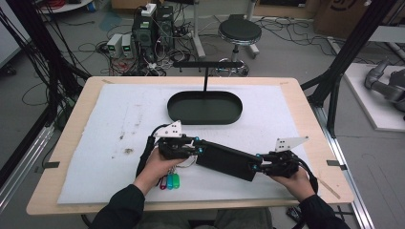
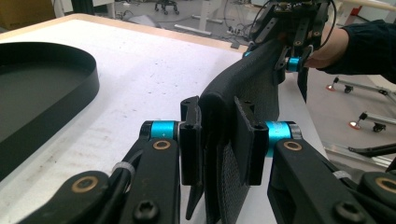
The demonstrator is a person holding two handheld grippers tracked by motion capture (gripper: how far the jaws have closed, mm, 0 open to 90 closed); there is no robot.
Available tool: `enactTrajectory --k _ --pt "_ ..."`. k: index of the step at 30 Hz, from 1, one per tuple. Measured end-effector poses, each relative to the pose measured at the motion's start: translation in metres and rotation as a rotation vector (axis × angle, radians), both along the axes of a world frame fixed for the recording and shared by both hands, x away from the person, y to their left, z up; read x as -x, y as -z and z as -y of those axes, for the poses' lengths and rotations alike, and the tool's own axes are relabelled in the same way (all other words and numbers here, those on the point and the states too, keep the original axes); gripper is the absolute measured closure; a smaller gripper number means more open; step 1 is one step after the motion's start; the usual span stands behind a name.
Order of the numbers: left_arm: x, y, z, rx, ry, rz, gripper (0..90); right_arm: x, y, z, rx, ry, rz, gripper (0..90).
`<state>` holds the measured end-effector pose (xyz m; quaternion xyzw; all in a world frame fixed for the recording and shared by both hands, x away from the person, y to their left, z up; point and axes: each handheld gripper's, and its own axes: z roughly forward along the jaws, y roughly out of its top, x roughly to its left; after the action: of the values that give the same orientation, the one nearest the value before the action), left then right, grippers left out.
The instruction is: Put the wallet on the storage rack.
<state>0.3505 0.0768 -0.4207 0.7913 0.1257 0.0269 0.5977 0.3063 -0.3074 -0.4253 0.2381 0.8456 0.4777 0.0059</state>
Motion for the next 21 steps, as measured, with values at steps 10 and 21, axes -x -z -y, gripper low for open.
enactTrajectory --k 10,21 --pt "0.003 -0.003 -0.004 0.006 -0.035 0.009 70.5 0.003 -0.007 -0.004 0.004 -0.033 0.045 75.6" --pt "0.006 -0.022 -0.029 0.05 -0.21 -0.03 36.7 0.001 -0.025 -0.001 -0.013 0.007 0.117 76.0"
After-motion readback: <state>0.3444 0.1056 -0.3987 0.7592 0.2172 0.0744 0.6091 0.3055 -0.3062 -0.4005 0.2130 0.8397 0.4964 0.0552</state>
